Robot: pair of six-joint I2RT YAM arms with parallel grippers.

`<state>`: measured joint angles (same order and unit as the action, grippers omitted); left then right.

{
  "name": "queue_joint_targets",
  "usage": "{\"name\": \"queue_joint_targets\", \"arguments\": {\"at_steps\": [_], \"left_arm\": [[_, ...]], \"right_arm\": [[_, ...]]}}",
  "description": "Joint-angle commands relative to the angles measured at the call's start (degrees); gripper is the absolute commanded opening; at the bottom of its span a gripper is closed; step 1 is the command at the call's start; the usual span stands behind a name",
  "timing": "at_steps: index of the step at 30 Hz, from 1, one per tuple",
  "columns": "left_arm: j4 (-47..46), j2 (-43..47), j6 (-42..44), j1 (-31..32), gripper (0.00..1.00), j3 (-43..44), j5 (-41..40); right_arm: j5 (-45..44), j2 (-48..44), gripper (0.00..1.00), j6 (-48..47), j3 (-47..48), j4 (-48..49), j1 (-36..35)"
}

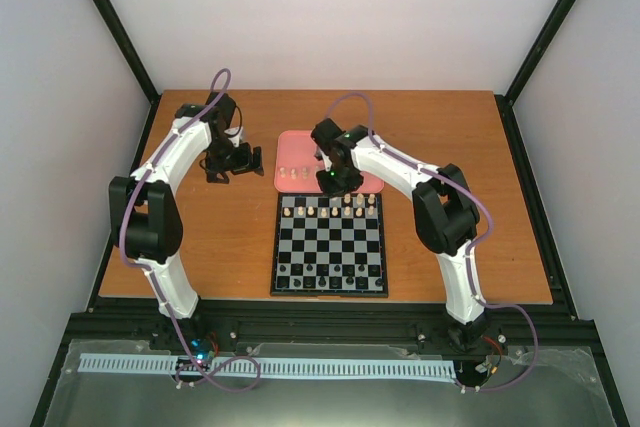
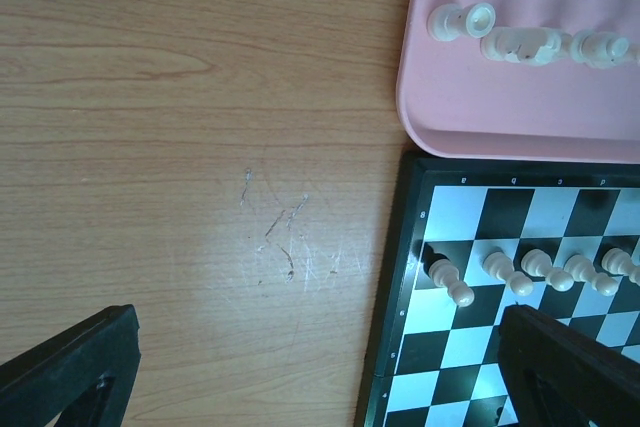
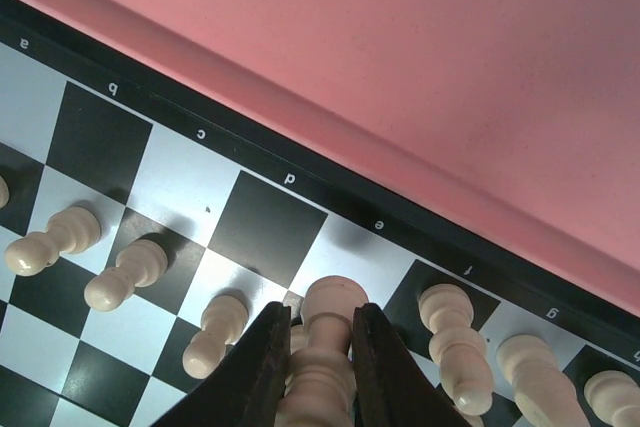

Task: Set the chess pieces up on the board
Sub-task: Place the chess piece on the chessboard.

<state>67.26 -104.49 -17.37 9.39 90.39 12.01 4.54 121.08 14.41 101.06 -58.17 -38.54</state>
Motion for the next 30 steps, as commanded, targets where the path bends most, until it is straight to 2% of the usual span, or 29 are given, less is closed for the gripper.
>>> {"name": "queue_joint_targets", "arguments": {"at_steps": [1,18,30], "left_arm": [[-0.12,2.52,-0.3,0.13,1.0,0.06,-0.4],[-0.29,2.14,-0.22,0.1,1.0,-0.04,-0.08],[-0.29,1.83,-0.15,0.1,1.0,-0.03,-0.03]], "right_arm": [[-0.05,-0.73,0.12,0.8,-1.81,1.28,-0.05],[-1.04,1.68,0.12,0.75,-1.11,1.99,-0.04],[-1.55,3.06,0.16,0.32,-0.72,2.62,-0.02]]}}
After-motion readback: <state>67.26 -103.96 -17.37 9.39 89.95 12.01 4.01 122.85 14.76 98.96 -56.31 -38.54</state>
